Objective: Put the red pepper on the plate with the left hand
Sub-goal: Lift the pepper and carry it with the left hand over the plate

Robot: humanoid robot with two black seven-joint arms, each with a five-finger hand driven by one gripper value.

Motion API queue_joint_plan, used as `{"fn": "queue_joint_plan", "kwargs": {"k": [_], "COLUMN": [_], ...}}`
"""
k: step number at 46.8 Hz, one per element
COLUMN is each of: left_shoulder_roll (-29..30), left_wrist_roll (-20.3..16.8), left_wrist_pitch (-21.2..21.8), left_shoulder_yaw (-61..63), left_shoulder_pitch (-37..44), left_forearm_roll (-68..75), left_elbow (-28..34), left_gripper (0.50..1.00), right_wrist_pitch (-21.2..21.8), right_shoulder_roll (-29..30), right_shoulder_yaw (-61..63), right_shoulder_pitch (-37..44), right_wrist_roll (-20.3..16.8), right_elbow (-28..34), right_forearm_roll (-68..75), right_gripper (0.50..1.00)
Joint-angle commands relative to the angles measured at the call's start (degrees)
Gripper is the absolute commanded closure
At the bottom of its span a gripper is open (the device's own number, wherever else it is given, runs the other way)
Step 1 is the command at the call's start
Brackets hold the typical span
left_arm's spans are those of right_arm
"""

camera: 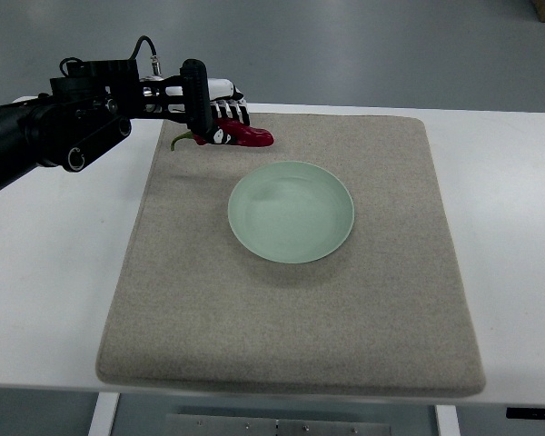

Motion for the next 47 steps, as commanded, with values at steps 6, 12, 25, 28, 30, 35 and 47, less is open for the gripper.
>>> {"fn": "queue_joint_plan", "kwargs": {"k": [6,12,25,28,30,35,47], "left_shoulder_roll": [-0.04,-0.04,-0.13,-0.39,-0.48,-0.57,-0.92], "left_wrist_roll": [-0.01,-0.01,-0.01,-0.01,-0.01,-0.01,-0.01], "left_wrist_pitch": [0.0,-0.09,-0.96,-0.96,-0.96,-0.96,-0.96], "left_shoulder_yaw": [-1.2,-1.2,-1.03,-1.03,-0.85,-0.67,-0.5], "left_shoulder_pitch": [-0.12,-0.21,-0.04,0.14,0.14,0.49,0.84], "left_forearm_roll": [0.22,0.84,1.1,1.19,1.19,1.19,1.28], "left_elbow": [-6.78,-10.83,-15.22,-15.49,-15.58,-15.58,-15.58], "left_gripper": [0.9,0.898,0.892,0.889,0.889,0.879,0.836], "right_wrist_pitch": [0.0,0.0,0.0,0.0,0.0,0.0,0.0], "right_shoulder_roll": [0.0,0.0,0.0,0.0,0.0,0.0,0.0], "right_shoulder_yaw": [0.0,0.0,0.0,0.0,0.0,0.0,0.0], "right_shoulder_pitch": [0.0,0.0,0.0,0.0,0.0,0.0,0.0], "right_wrist_roll": [-0.01,-0.01,-0.01,-0.01,-0.01,-0.01,-0.01], "right_elbow": [0.0,0.0,0.0,0.0,0.0,0.0,0.0], "right_forearm_roll": [0.0,0.0,0.0,0.0,0.0,0.0,0.0], "right_gripper": [0.568,0.568,0.568,0.568,0.568,0.568,0.568]}}
